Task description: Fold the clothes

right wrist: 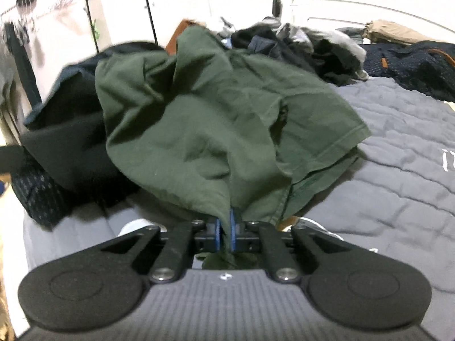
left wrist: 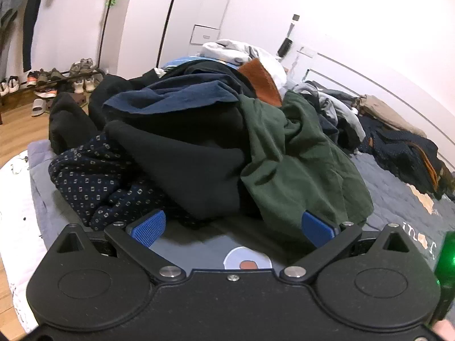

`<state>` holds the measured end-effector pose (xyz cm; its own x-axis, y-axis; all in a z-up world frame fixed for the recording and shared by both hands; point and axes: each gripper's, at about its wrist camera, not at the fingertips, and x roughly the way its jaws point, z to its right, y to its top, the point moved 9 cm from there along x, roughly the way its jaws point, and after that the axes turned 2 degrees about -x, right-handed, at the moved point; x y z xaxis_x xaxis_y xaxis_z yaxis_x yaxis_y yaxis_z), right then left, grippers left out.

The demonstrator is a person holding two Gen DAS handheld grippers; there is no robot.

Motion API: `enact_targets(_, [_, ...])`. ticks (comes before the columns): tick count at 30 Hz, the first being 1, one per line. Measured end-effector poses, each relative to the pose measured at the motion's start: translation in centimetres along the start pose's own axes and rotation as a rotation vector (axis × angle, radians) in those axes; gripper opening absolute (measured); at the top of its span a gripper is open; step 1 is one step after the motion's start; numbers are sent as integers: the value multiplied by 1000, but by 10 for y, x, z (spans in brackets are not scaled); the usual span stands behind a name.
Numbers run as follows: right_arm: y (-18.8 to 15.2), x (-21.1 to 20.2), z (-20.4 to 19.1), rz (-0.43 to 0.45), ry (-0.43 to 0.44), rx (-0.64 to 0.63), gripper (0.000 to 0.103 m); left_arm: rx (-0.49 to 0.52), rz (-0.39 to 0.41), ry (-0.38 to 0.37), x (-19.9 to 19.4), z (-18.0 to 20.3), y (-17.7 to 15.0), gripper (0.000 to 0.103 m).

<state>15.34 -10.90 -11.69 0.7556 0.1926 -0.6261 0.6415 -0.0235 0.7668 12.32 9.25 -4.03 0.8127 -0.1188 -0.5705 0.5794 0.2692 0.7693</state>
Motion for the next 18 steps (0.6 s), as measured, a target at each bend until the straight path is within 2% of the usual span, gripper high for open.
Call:
enact_targets(5, [8,-31,6,54,3,37,4,12,-16,-47,1,9,-3,103])
enact_targets(12, [13,-84,30,137,3,154,4,31,-27,-52,4,19,-8,103])
enact_targets(18, [-1,-129,60,148,-39,198,4,78,-32,-96,2,36,-14,103])
